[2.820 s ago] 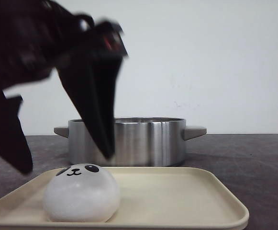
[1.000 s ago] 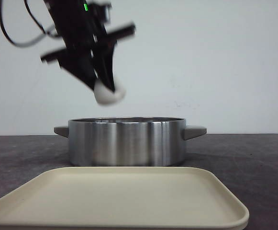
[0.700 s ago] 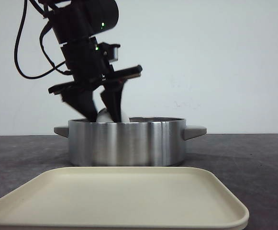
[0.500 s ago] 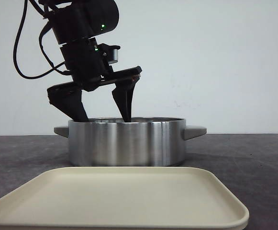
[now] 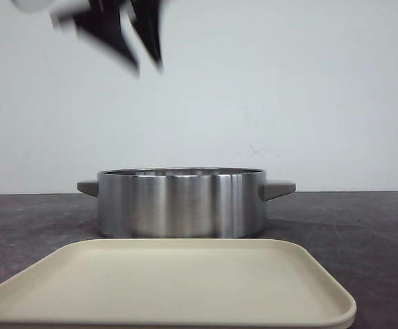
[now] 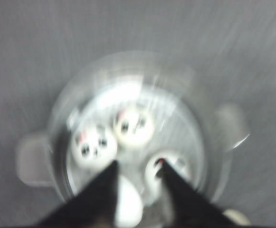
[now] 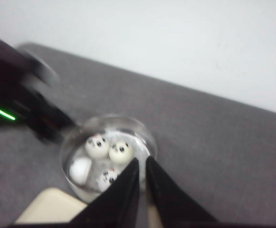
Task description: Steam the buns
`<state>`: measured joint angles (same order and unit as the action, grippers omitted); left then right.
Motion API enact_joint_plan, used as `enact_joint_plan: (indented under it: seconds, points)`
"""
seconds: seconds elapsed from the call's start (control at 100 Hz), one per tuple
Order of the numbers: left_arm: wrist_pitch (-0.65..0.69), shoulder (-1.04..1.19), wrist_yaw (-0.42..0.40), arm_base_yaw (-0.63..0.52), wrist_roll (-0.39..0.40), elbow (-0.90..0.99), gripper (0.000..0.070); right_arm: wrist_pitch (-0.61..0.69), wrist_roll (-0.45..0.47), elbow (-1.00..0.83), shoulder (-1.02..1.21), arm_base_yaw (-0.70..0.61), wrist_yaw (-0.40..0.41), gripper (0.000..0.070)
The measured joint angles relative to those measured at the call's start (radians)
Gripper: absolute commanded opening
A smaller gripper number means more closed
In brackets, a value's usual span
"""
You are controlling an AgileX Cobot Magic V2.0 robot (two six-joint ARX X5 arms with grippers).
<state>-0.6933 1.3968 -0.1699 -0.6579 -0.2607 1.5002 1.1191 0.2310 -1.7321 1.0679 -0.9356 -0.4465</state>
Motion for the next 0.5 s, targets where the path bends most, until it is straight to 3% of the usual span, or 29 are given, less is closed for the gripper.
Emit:
enact_joint_plan:
  seconds: [0.21,0.5]
  points:
    - [0.025,-0.317,-0.068,-0.032,0.025,-0.079,0.0000,-0.203,0.000,0.247,-0.035,0.000,0.006,0.0016]
    - [0.039,-0.706,-0.097,-0.035,-0.008,-0.418,0.0000,-0.697,0.000,0.658,-0.089,0.000,0.009,0.0017]
